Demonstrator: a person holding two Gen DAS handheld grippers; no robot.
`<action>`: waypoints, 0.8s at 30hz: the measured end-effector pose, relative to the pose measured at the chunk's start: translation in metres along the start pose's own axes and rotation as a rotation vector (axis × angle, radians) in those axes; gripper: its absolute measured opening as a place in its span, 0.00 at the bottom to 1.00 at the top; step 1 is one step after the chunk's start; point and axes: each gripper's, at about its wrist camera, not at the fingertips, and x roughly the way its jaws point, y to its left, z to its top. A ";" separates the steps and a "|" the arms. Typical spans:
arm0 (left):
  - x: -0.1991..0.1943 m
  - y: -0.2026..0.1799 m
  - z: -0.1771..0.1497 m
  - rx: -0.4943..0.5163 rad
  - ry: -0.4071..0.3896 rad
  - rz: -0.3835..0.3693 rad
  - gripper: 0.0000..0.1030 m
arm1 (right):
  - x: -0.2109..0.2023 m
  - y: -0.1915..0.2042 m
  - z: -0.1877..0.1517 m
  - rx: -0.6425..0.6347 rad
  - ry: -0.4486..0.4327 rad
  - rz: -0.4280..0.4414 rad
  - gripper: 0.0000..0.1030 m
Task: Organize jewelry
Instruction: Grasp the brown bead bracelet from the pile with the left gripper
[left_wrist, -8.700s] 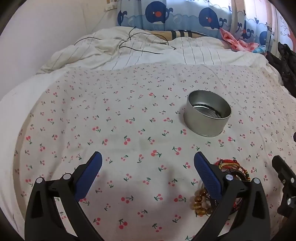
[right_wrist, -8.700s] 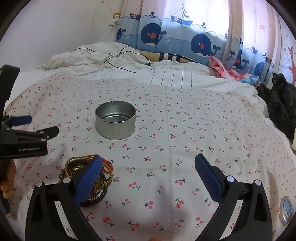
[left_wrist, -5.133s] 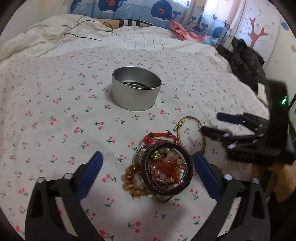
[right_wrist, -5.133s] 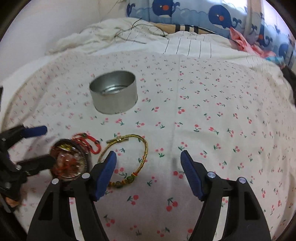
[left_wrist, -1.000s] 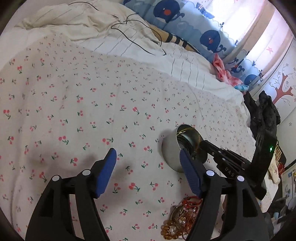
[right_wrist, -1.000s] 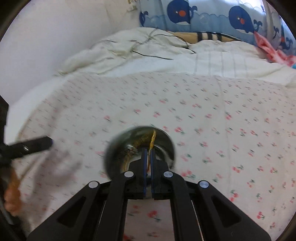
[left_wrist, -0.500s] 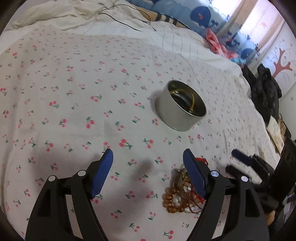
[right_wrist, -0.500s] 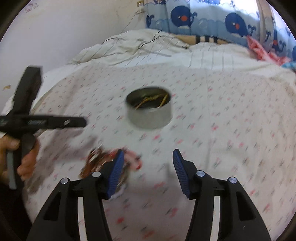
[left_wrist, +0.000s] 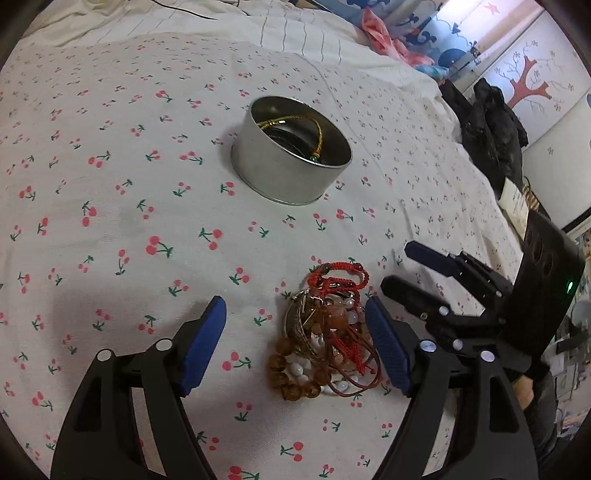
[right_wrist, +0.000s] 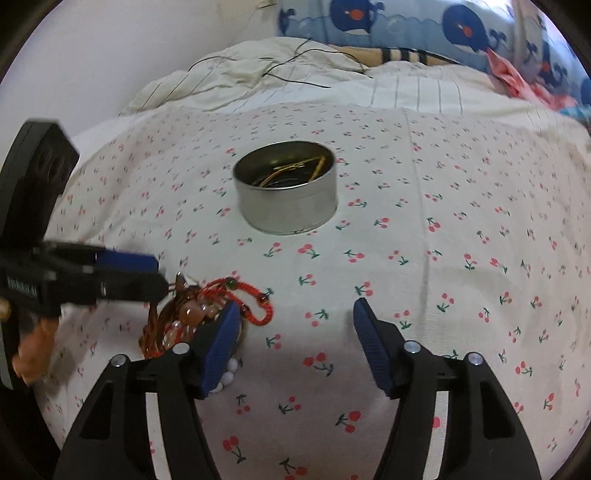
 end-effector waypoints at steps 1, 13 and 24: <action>0.001 0.000 0.000 0.004 0.002 0.008 0.60 | 0.000 -0.001 0.001 0.009 0.001 0.006 0.61; -0.024 0.006 0.006 0.023 -0.087 -0.043 0.02 | -0.001 0.003 0.003 -0.007 0.000 0.000 0.61; -0.013 -0.006 0.003 0.062 0.004 -0.075 0.49 | 0.006 0.008 0.002 -0.036 0.010 -0.034 0.61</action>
